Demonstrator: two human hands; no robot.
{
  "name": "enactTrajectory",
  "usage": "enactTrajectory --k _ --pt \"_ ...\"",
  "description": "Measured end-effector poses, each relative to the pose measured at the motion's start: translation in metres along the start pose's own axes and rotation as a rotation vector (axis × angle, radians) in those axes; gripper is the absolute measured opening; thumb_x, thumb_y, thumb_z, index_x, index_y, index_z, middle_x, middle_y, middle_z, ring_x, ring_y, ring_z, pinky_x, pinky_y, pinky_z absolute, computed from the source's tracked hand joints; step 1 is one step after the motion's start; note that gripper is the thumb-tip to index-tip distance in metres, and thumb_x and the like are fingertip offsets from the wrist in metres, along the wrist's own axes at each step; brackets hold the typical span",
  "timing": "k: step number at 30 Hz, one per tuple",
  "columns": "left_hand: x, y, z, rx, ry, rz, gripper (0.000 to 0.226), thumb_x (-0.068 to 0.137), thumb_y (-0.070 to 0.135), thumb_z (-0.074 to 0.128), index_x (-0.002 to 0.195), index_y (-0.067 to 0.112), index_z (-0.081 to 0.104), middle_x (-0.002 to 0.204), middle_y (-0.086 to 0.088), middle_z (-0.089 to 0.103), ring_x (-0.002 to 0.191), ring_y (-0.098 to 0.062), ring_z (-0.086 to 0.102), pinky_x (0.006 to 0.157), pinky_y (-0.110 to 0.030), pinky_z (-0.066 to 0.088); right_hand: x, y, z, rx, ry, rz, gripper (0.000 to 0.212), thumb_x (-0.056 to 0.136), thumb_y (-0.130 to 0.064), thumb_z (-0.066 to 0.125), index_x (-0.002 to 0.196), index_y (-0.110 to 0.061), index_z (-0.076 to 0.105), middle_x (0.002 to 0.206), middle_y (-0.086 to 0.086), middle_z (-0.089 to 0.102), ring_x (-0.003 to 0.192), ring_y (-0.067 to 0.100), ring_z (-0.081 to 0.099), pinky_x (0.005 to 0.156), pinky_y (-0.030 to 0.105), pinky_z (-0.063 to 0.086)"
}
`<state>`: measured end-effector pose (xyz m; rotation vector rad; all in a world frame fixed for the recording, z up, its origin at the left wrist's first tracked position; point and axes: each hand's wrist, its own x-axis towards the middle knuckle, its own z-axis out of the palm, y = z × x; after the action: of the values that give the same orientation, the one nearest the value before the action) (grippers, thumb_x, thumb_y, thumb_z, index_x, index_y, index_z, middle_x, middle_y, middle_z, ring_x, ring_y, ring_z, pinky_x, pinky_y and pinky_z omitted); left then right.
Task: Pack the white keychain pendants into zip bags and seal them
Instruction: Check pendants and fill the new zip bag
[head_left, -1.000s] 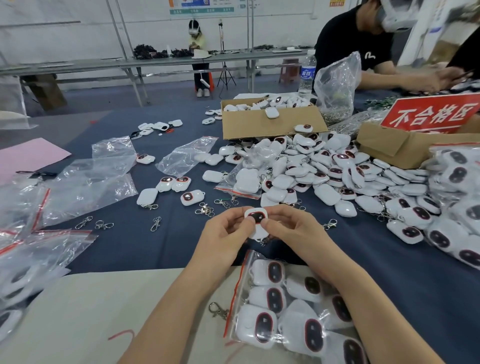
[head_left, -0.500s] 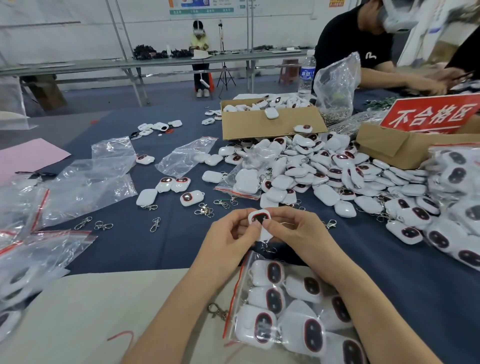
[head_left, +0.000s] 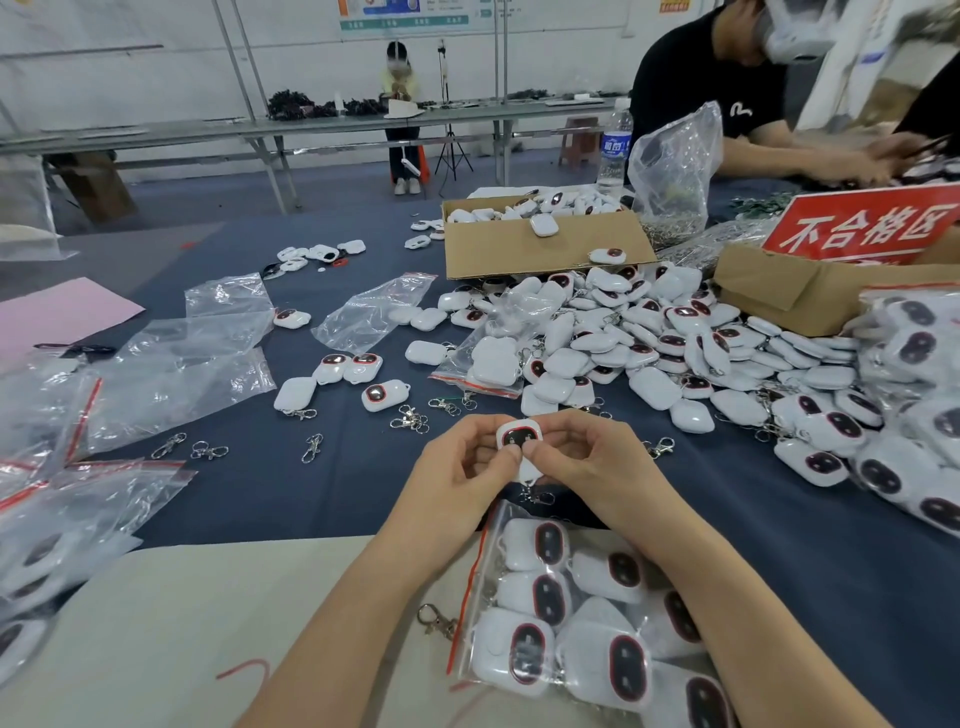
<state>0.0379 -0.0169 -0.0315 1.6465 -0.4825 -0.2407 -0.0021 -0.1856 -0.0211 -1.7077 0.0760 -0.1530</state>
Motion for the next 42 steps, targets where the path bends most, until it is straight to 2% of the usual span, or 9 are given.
enactTrajectory --k 15,21,24,27,29,32,35,37,42 --pt "0.000 0.003 0.003 0.006 0.026 -0.012 0.017 0.100 0.019 0.064 0.110 0.029 0.073 0.095 0.003 0.077 0.078 -0.009 0.070 0.073 -0.018 0.055 0.000 0.002 -0.004 0.142 -0.022 0.011 0.017 0.095 -0.016 0.069 0.105 -0.027 0.076 0.100 -0.002 0.078 0.093 0.009 0.074 0.073 0.017 0.056" --pt "0.019 0.019 0.005 -0.157 0.010 -0.149 0.019 0.102 0.019 0.059 0.104 0.023 0.078 0.085 -0.001 0.072 0.069 -0.009 0.062 0.065 -0.023 0.054 0.009 -0.001 -0.018 0.665 0.091 0.116 0.043 0.078 -0.032 0.074 0.118 -0.019 0.071 0.111 0.007 0.076 0.096 0.022 0.075 0.074 0.026 0.060" --pt "0.068 0.063 0.009 -0.279 0.069 -0.159 0.017 0.102 0.012 0.058 0.100 0.005 0.074 0.083 -0.007 0.067 0.062 -0.009 0.062 0.059 -0.020 0.054 0.009 -0.002 -0.031 0.739 0.189 0.027 0.018 0.093 -0.017 0.066 0.106 -0.020 0.078 0.108 0.010 0.076 0.091 0.023 0.074 0.074 0.026 0.060" --pt "0.138 0.131 0.005 -0.433 0.165 -0.100 0.020 0.102 0.005 0.055 0.114 -0.010 0.060 0.097 -0.018 0.067 0.079 -0.017 0.068 0.078 -0.024 0.061 0.007 -0.001 -0.039 0.479 0.352 -0.136 0.032 0.101 -0.006 0.054 0.099 -0.027 0.078 0.098 0.005 0.077 0.087 0.017 0.073 0.075 0.020 0.057" --pt "0.171 0.169 -0.002 -0.522 0.305 -0.046 0.006 0.102 0.001 0.054 0.102 -0.004 0.058 0.090 -0.016 0.059 0.088 -0.023 0.062 0.087 -0.022 0.056 0.005 0.003 -0.041 0.217 0.437 -0.174 0.036 0.100 -0.008 0.053 0.095 -0.036 0.076 0.092 -0.005 0.076 0.084 0.006 0.070 0.073 0.013 0.053" --pt "0.177 0.175 -0.005 -0.470 0.409 0.020 0.026 0.101 -0.006 0.046 0.080 0.010 0.049 0.074 -0.006 0.041 0.062 -0.016 0.047 0.062 -0.021 0.053 0.004 0.013 -0.038 -0.068 0.453 -0.116 0.028 0.099 -0.021 0.057 0.097 -0.045 0.071 0.088 -0.016 0.070 0.080 -0.003 0.062 0.067 0.011 0.047" --pt "0.142 0.132 0.000 -0.216 0.377 0.021 0.016 0.102 0.003 0.051 0.104 0.016 0.060 0.100 -0.006 0.065 0.076 -0.015 0.065 0.074 -0.029 0.061 0.008 0.021 -0.034 -0.358 0.387 -0.150 0.029 0.097 -0.017 0.060 0.114 -0.040 0.064 0.113 -0.019 0.062 0.108 0.002 0.057 0.090 0.021 0.049" --pt "0.111 0.092 -0.005 -0.103 0.385 0.003 0.019 0.104 0.009 0.052 0.114 0.021 0.063 0.111 -0.002 0.071 0.083 -0.012 0.070 0.070 -0.025 0.060 0.010 0.023 -0.032 -0.525 0.336 -0.162 0.035 0.095 -0.021 0.062 0.129 -0.031 0.061 0.125 -0.015 0.059 0.118 0.009 0.053 0.103 0.036 0.044" --pt "0.047 0.029 -0.020 -0.201 0.476 -0.114 0.025 0.102 0.004 0.050 0.114 0.017 0.068 0.093 0.000 0.077 0.070 -0.011 0.069 0.059 -0.021 0.056 0.009 0.023 -0.032 -0.755 0.169 -0.096 0.059 0.091 -0.054 0.061 0.145 -0.037 0.044 0.147 -0.013 0.042 0.134 0.013 0.041 0.115 0.034 0.027"
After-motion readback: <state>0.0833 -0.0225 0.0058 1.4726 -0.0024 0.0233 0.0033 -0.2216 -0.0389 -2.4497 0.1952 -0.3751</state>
